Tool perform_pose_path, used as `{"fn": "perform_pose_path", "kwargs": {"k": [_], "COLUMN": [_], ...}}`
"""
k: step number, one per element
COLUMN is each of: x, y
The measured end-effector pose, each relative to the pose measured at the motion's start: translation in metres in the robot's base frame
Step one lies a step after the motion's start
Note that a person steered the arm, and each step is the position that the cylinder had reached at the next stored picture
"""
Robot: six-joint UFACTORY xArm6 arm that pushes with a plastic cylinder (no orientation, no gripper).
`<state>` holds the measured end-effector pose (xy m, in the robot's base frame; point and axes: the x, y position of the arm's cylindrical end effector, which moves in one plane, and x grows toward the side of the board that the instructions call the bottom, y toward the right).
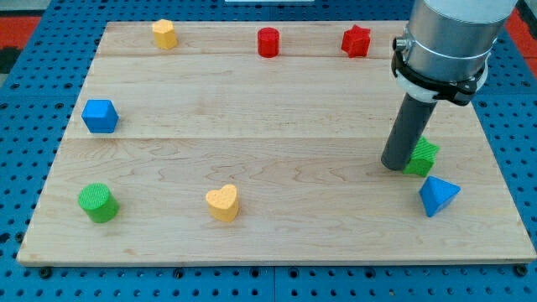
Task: Push the heart to the top of the green star
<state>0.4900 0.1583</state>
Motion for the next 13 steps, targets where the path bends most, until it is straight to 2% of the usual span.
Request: {"fn": "perform_pose_path", "kwargs": {"k": [1,3,4,5,7,8,9,10,12,13], "x": [0.004,0.115,0.116,0.081,0.010,-0.029,-0.043,-0.064,-0.049,-0.051], "y": [-0.042,-0.111,-0.214,-0.235,-0.169,-0.173,-0.205,-0.187,-0.074,-0.055]}}
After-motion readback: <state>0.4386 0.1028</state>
